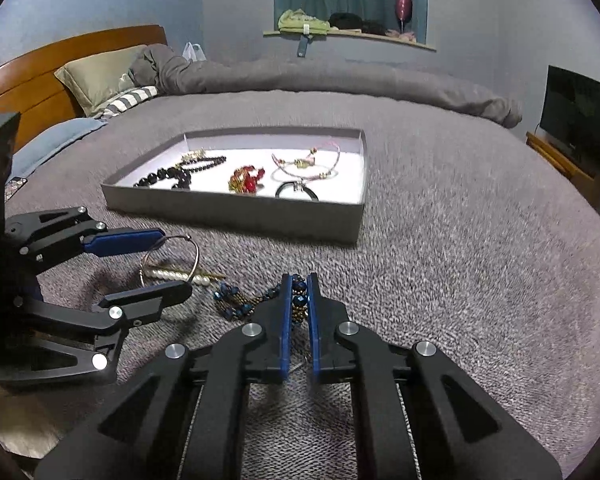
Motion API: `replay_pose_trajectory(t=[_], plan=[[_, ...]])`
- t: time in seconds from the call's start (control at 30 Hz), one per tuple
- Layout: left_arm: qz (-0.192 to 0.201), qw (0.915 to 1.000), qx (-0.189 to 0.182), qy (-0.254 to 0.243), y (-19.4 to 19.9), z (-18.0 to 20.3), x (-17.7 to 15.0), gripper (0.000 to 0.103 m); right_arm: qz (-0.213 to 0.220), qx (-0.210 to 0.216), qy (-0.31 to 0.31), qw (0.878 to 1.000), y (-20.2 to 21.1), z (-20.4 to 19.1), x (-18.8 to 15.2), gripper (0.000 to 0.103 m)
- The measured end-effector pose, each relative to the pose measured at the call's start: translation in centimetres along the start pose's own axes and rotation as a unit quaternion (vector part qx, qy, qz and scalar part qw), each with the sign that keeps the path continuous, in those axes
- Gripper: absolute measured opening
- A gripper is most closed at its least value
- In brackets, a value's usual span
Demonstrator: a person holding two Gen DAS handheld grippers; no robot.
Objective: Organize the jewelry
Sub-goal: 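Grasp the blue bead bracelets with the right tool, then carry the blue bead bracelets into the tray and open the right tool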
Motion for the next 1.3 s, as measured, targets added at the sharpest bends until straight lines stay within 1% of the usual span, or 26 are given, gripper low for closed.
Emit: replay_pose_trajectory(t=[0.13, 0.3, 0.47, 0.6, 0.67, 0.77, 0.93, 1.07, 1.3], plan=[[0.012, 0.9998, -0.001, 0.012, 1.1, -0.8, 0.6, 0.049, 0.021, -0.001, 0.006, 1.000, 1.3, -0.3, 1.2, 0.007], [0.009, 0.9992, 0.000, 0.038, 1.6, -2.4, 1.1, 0.049, 0.050, -0.002, 0.012, 0.999, 2.8, -0.6, 3.5, 0.007], [0.007, 0.9979, 0.030, 0.056, 1.9, -4.9, 2.6, 0.049, 0.071, -0.008, 0.016, 0.997, 3.3, -0.5, 6.2, 0.007], [-0.002, 0.9946, 0.049, 0.091, 1.5, -8.5, 4.9, 0.049, 0.084, -0.002, 0.013, 0.996, 2.7, -0.7, 8.6, 0.007], [-0.010, 0.9930, 0.061, 0.101, 0.5, -10.3, 6.1, 0.049, 0.089, 0.001, 0.012, 0.996, 1.8, -0.9, 10.0, 0.007], [-0.024, 0.9914, 0.066, 0.111, -1.2, -11.9, 7.4, 0.049, 0.091, 0.001, 0.008, 0.996, 0.1, -1.1, 11.3, 0.007], [-0.060, 0.9875, 0.057, 0.135, -5.5, -13.4, 8.8, 0.049, 0.082, -0.004, 0.000, 0.997, -3.1, -0.7, 12.7, 0.007], [-0.095, 0.9857, 0.053, 0.129, -8.5, -12.9, 8.6, 0.049, 0.073, -0.011, -0.013, 0.997, -5.0, 0.4, 12.7, 0.007], [-0.127, 0.9841, 0.043, 0.116, -10.9, -12.3, 6.4, 0.049, 0.047, -0.033, -0.032, 0.998, -7.2, 3.1, 11.4, 0.007]])
Point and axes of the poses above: each gripper's, at about its wrist camera, not at the fingertips, and y roughly against the way its jaws point, z to its right, x to its top, the point moved 2 cm from there along -y, roughly the way its jaws point, and after that the axes turned 4 degrees about x, right-handed, at the moved point
